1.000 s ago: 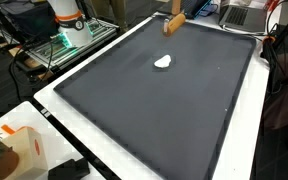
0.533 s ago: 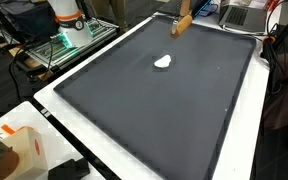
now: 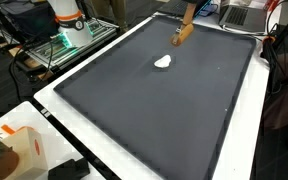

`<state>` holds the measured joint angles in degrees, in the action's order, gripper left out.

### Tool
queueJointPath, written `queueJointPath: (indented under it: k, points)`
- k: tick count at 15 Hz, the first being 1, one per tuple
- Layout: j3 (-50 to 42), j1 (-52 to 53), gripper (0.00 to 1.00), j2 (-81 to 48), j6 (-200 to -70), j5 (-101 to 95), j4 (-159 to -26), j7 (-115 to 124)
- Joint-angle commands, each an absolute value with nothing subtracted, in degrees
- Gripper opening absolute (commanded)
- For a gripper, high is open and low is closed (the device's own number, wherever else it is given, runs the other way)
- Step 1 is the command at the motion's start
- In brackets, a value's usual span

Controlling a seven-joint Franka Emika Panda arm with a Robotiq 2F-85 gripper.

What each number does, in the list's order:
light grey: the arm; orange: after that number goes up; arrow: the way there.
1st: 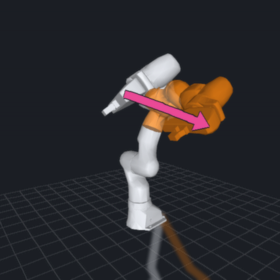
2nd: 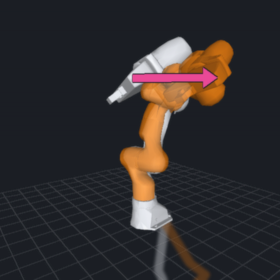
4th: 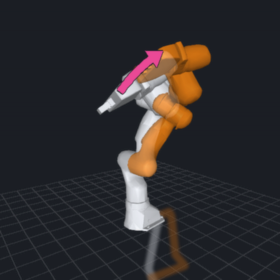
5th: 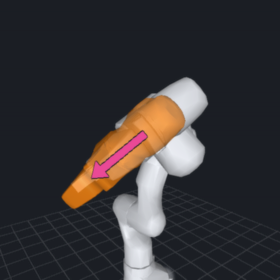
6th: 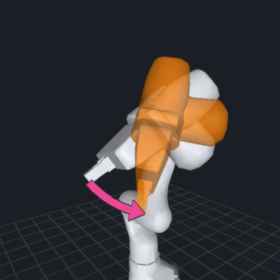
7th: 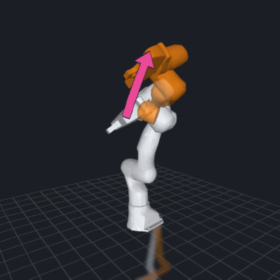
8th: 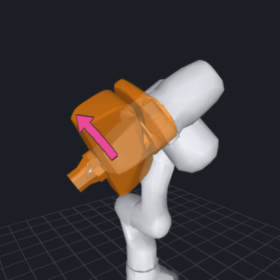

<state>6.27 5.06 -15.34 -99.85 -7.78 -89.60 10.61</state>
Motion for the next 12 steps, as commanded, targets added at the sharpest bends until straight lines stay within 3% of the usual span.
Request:
queueJointPath:
  k: [1,12]
  points:
    - [5.24,5.98,0.23,-15.62,-99.54,-7.51,-89.05,10.39]
    - [3.88,5.70,0.23,-30.80,-86.37,-4.84,-70.42,6.72]
